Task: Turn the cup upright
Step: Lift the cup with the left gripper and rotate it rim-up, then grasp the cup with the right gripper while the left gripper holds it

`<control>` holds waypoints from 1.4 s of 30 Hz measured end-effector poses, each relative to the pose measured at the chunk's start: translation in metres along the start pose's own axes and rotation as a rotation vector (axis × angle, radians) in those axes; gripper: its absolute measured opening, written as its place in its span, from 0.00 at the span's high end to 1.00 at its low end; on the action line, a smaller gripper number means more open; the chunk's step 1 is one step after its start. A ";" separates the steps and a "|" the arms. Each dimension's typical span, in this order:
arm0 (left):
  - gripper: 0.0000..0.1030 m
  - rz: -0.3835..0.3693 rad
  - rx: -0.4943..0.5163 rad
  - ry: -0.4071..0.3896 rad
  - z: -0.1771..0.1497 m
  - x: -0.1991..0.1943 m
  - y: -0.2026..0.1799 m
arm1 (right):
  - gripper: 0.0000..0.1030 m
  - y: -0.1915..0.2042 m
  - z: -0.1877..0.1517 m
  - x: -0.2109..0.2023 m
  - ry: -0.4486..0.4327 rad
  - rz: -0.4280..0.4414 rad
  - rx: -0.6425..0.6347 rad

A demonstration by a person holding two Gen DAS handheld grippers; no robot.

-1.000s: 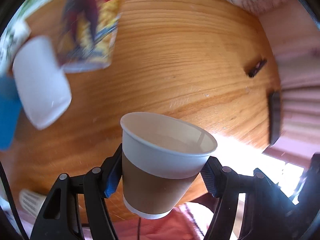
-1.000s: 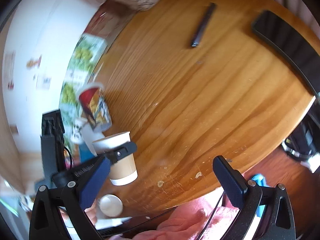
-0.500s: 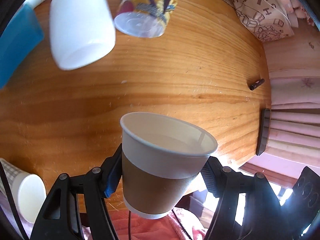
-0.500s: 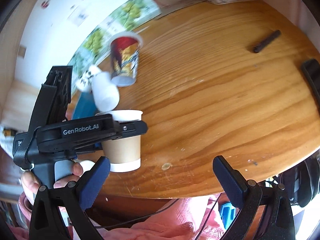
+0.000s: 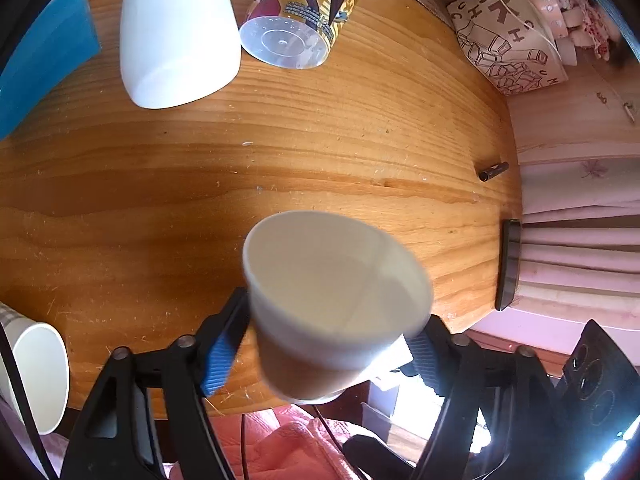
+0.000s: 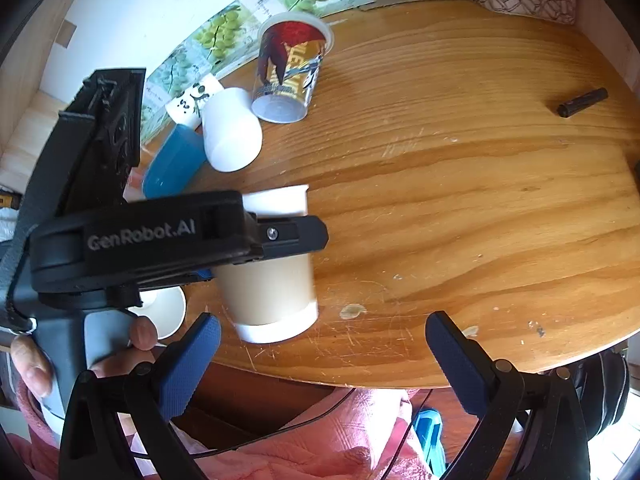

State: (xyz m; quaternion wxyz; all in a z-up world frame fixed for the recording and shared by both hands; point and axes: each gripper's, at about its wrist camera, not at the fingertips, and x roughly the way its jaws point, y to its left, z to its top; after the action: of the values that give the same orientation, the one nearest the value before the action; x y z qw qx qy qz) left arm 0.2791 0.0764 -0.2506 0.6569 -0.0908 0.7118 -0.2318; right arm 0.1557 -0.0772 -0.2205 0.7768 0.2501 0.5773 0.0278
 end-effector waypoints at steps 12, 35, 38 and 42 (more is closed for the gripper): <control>0.20 0.023 0.047 -0.058 -0.008 -0.026 -0.003 | 0.00 0.012 -0.001 0.003 -0.047 -0.057 -0.091; 0.20 -0.026 0.132 -0.299 -0.066 -0.086 0.000 | 0.00 -0.023 0.033 0.015 -0.176 -0.196 -0.073; 0.20 -0.006 0.145 -0.337 -0.075 -0.090 -0.001 | 0.01 -0.026 0.039 0.019 -0.183 -0.198 -0.065; 0.20 0.035 0.149 -0.380 -0.081 -0.092 -0.001 | 0.04 -0.028 0.046 0.022 -0.204 -0.206 -0.056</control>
State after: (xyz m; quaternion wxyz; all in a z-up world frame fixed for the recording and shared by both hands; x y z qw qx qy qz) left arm 0.2107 0.1329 -0.1656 0.7882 -0.0718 0.5573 -0.2510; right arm 0.1983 -0.1106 -0.2420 0.8368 0.1690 0.5171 -0.0616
